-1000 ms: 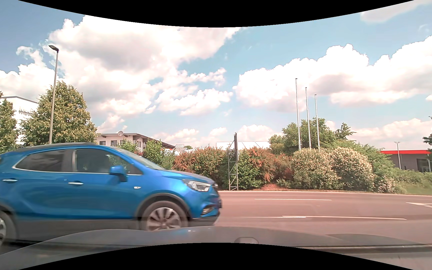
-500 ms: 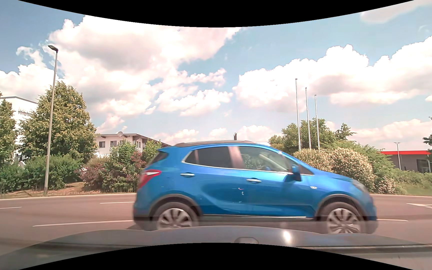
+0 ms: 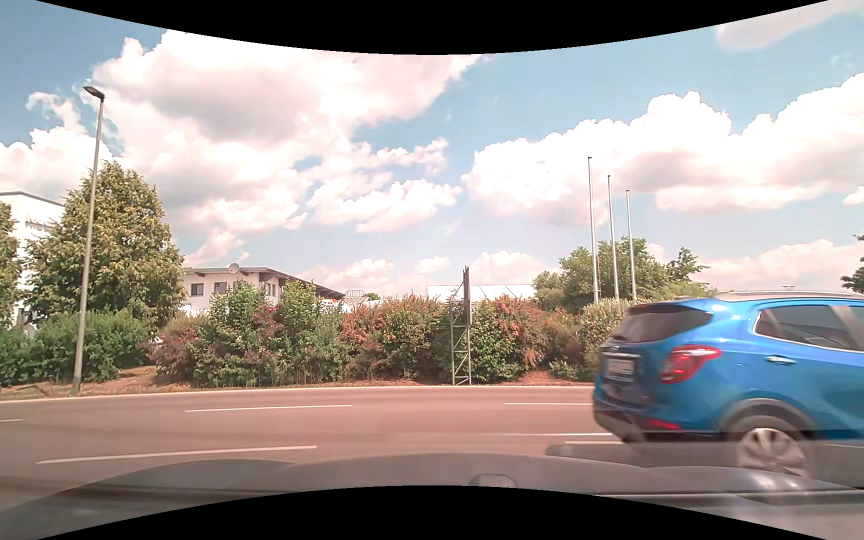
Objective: Follow the waypoints while adhering to traffic rules and regulations
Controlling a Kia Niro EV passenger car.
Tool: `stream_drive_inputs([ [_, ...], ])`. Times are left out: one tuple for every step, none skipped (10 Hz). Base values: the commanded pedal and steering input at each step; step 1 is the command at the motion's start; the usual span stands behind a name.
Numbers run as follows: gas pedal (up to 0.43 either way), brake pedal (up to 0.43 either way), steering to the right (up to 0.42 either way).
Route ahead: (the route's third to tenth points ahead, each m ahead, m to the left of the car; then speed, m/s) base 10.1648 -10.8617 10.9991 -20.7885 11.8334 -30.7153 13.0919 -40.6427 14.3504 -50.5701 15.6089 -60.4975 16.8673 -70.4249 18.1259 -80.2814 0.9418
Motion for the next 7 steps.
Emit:
stream_drive_inputs([
  [0.350, 0.000, 0.327],
  [0.350, 0.000, 0.370],
  [0.350, 0.000, 0.401],
  [0.350, 0.000, 0.443],
  [0.350, 0.000, 0.479],
  [0.339, 0.000, 0.512],
  [0.331, 0.000, 0.539],
])
